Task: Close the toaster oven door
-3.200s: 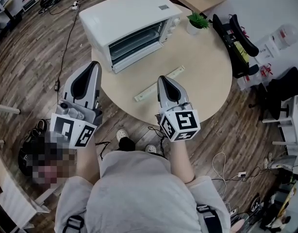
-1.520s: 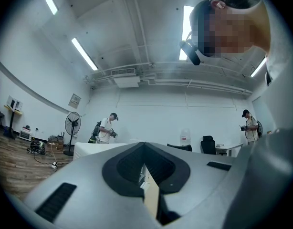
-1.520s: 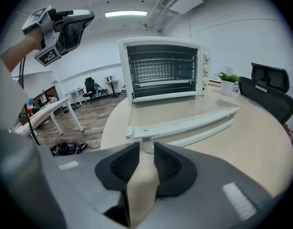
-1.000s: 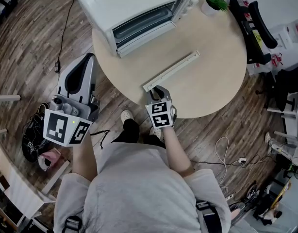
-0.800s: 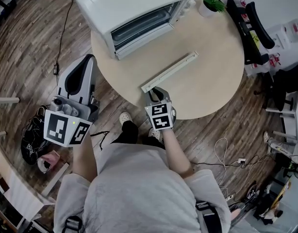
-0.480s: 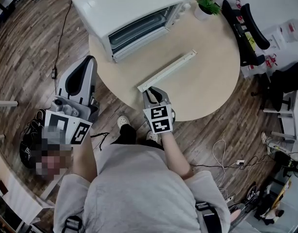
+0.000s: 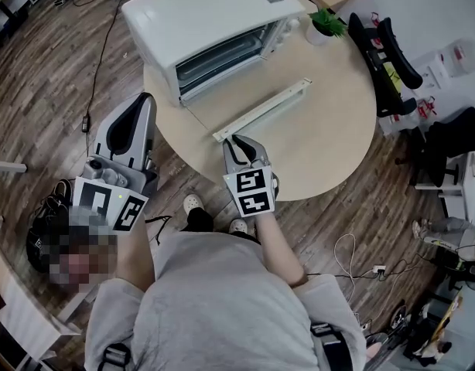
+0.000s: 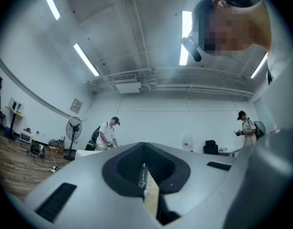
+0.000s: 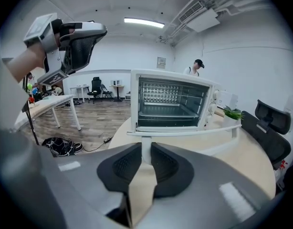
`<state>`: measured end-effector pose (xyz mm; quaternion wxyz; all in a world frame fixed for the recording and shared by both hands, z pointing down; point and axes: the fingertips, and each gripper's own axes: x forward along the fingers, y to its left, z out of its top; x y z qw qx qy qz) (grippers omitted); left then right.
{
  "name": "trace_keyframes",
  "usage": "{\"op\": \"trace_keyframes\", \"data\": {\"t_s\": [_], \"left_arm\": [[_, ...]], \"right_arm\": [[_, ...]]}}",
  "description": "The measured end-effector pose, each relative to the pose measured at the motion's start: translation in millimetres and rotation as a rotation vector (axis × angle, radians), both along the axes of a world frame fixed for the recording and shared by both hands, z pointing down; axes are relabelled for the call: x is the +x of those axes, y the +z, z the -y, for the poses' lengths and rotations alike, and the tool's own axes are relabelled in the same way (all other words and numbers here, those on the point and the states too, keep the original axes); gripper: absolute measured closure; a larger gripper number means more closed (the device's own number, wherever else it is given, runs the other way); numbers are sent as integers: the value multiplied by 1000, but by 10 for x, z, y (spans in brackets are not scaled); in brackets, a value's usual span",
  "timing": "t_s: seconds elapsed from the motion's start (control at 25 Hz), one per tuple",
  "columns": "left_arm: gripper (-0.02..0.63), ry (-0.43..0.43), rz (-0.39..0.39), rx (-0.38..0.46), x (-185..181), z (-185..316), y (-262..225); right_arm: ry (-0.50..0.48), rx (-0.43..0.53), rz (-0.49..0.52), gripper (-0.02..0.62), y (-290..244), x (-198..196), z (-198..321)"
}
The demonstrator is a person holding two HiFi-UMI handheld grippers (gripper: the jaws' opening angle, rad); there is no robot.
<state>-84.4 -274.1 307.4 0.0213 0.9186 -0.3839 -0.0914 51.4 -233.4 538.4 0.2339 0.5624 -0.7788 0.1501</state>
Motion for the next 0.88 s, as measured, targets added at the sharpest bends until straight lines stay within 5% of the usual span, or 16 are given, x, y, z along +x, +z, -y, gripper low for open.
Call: {"op": "trace_keyframes", "data": {"t_s": [0.88], "left_arm": [[600,-78,-25,31,-365,-143,-138]], "right_arm": [[-51,102,-34,523,-591,-182,436]]}}
